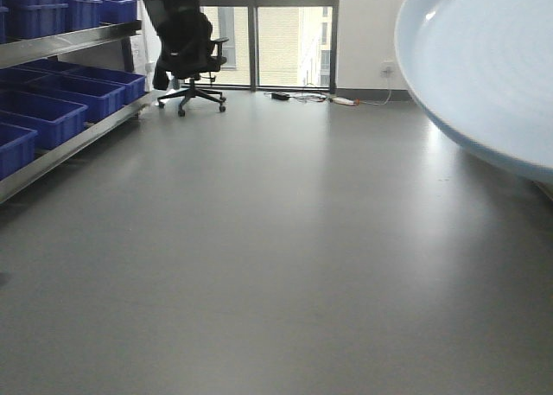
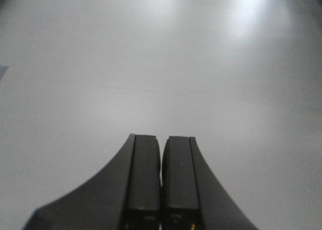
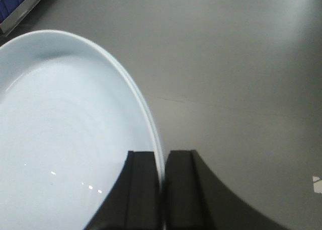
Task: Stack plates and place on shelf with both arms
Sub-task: 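Turn and drive toward the blue-bin shelf carrying the plate stack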
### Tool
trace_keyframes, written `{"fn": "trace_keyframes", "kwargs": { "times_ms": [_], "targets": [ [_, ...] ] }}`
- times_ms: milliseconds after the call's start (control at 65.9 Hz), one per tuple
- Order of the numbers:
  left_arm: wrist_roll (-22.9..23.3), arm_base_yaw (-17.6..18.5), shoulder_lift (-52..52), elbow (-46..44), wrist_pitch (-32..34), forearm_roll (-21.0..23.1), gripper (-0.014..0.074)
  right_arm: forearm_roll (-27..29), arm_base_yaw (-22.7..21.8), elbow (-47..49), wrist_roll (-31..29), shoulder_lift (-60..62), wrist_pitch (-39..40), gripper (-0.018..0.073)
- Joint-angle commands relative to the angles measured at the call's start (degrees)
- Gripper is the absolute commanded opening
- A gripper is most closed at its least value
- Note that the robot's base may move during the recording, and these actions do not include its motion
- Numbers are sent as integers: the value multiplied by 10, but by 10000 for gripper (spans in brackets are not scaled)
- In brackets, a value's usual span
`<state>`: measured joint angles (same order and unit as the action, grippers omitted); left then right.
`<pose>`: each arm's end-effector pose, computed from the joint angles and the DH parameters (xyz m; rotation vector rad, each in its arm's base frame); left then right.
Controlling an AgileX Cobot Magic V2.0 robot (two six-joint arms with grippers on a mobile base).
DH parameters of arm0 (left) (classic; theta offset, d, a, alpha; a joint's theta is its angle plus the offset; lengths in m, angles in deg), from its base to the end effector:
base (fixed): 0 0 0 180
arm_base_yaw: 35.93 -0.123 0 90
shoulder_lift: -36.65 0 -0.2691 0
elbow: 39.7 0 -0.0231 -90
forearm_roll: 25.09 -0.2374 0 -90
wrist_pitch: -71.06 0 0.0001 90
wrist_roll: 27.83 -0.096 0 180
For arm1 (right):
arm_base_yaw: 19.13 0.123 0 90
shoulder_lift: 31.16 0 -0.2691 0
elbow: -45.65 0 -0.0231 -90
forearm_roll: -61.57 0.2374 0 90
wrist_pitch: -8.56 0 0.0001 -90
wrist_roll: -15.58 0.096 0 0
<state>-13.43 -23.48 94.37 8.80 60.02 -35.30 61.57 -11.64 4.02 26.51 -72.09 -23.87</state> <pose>0.1726 -0.0348 0.2626 0.1229 2.0429 -0.1488 0.1151 0.0151 0.3123 0.0604 2.0120 0.2053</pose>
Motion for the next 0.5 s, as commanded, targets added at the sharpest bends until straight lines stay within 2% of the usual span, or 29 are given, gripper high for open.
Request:
{"fn": "trace_keyframes", "kwargs": {
  "times_ms": [0,486],
  "targets": [
    [5,0,-5,-16,46,-1,90,0,-3,16,-3,2,52,48],
    [5,0,-5,-16,46,-1,89,0,-3,16,-3,2,52,48]
  ]
}}
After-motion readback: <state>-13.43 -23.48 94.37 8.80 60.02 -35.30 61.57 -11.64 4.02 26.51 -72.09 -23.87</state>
